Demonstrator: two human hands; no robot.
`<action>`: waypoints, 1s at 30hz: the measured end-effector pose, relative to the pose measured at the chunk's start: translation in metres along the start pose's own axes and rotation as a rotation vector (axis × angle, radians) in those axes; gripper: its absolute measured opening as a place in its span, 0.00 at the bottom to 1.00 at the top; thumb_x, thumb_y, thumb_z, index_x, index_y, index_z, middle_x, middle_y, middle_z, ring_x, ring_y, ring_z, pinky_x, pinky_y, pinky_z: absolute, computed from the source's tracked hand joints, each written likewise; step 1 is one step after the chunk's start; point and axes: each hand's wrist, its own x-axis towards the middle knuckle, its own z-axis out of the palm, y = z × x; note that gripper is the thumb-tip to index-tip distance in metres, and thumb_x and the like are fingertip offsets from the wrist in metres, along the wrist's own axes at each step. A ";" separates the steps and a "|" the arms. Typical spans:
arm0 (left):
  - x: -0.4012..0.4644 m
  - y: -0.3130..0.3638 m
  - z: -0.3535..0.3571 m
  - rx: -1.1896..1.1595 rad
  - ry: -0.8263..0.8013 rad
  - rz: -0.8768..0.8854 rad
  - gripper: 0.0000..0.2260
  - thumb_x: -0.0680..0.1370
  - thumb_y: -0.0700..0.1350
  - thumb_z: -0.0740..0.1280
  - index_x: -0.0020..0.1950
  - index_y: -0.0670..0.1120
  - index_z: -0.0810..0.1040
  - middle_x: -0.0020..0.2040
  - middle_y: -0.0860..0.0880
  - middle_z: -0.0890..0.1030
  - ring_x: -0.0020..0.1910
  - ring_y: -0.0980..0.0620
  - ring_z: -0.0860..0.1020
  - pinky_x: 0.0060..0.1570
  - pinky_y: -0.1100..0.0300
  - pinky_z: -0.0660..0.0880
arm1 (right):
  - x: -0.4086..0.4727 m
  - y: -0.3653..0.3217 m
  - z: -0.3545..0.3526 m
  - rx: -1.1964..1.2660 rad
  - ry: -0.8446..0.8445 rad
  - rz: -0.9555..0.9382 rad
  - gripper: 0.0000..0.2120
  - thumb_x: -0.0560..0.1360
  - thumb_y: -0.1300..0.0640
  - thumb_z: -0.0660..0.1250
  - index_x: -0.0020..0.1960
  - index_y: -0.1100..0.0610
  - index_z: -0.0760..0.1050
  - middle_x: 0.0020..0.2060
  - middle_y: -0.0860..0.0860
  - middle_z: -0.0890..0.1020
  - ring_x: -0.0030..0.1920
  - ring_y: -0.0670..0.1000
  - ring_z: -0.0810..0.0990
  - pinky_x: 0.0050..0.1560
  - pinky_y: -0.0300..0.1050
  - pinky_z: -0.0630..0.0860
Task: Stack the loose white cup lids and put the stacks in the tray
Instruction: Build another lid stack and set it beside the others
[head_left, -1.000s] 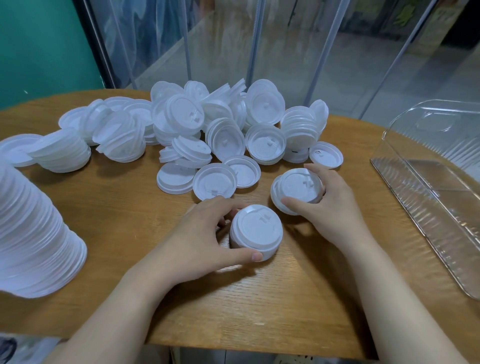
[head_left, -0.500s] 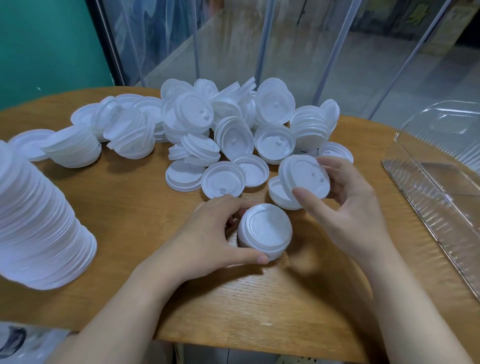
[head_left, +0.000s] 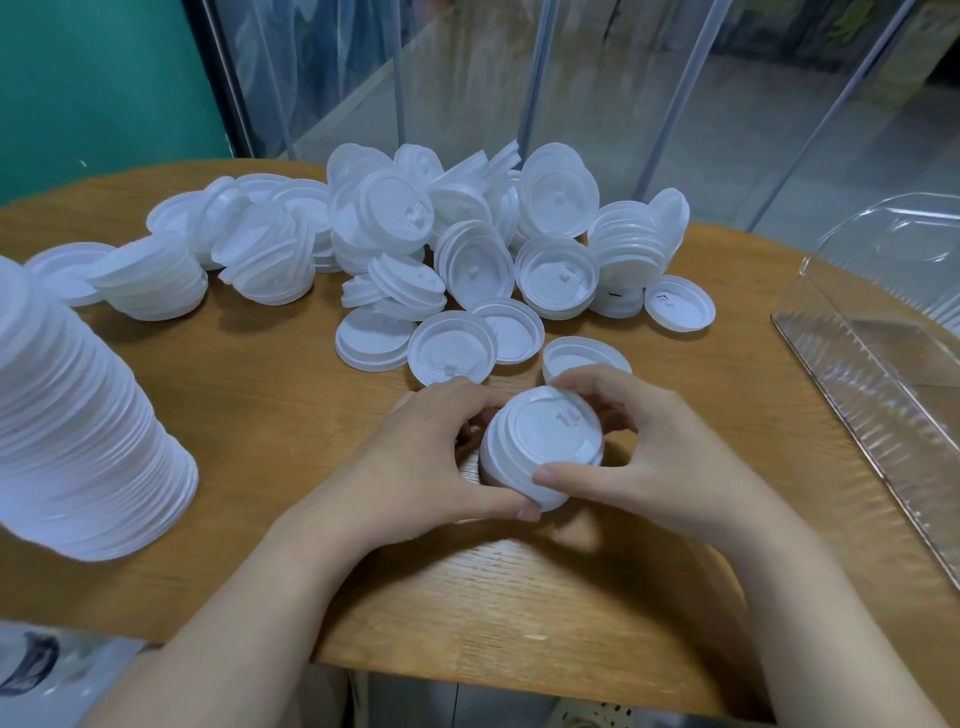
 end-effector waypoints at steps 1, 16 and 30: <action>0.000 0.000 0.000 -0.002 -0.001 -0.006 0.35 0.61 0.67 0.80 0.66 0.69 0.75 0.53 0.63 0.78 0.55 0.61 0.75 0.61 0.52 0.73 | 0.001 0.000 0.001 -0.018 -0.011 0.003 0.29 0.63 0.46 0.84 0.60 0.42 0.78 0.53 0.38 0.83 0.57 0.41 0.81 0.58 0.40 0.78; 0.000 0.000 0.000 0.029 -0.011 -0.025 0.38 0.59 0.70 0.80 0.67 0.68 0.74 0.56 0.64 0.78 0.58 0.61 0.74 0.62 0.53 0.73 | 0.001 0.002 -0.001 -0.036 -0.049 0.066 0.30 0.63 0.37 0.80 0.63 0.38 0.76 0.56 0.39 0.82 0.57 0.38 0.80 0.58 0.36 0.75; -0.004 0.006 0.001 -0.019 0.013 -0.018 0.35 0.62 0.67 0.80 0.67 0.73 0.72 0.59 0.65 0.77 0.58 0.61 0.74 0.61 0.57 0.74 | 0.023 0.041 -0.018 -0.370 0.261 -0.030 0.03 0.80 0.56 0.70 0.50 0.52 0.82 0.44 0.43 0.81 0.49 0.43 0.77 0.51 0.29 0.68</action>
